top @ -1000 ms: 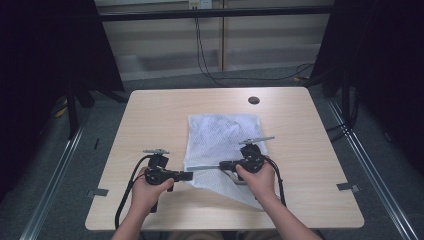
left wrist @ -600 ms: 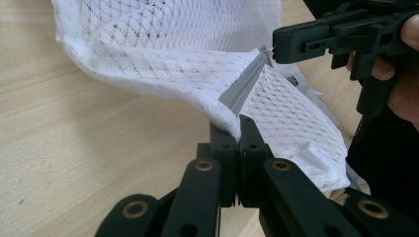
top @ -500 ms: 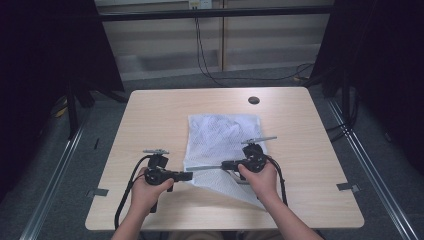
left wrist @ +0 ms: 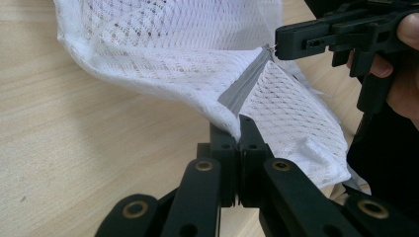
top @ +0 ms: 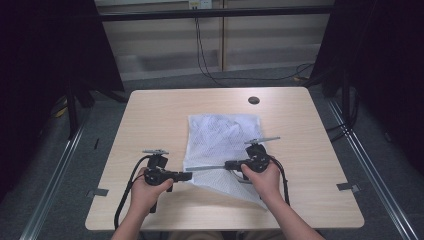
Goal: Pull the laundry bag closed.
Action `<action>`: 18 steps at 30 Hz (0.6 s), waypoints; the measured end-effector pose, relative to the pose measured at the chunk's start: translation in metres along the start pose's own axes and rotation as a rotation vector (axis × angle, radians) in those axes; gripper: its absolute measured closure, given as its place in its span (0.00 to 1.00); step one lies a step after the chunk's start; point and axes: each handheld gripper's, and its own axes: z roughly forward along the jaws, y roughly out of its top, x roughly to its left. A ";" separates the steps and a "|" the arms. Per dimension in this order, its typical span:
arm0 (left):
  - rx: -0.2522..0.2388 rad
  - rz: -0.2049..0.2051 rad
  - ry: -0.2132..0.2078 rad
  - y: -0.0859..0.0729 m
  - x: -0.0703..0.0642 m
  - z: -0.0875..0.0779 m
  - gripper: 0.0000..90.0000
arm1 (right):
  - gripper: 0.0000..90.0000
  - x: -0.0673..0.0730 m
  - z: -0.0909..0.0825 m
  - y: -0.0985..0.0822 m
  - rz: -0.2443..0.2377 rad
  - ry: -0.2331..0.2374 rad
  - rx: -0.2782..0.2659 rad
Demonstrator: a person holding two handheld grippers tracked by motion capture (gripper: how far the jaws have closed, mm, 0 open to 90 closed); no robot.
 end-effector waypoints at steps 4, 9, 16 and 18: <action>-0.001 0.001 0.005 0.000 0.001 -0.002 0.98 | 0.97 -0.002 -0.002 -0.001 0.004 -0.005 -0.002; -0.006 -0.008 0.009 -0.001 0.001 -0.003 0.99 | 0.97 -0.004 -0.005 -0.001 0.006 -0.009 -0.003; 0.000 -0.004 0.007 -0.002 0.001 -0.003 0.98 | 0.97 -0.006 -0.008 -0.002 0.010 -0.010 -0.002; 0.003 -0.002 0.009 -0.002 0.001 -0.003 0.99 | 0.97 -0.007 -0.009 -0.002 0.006 -0.020 -0.002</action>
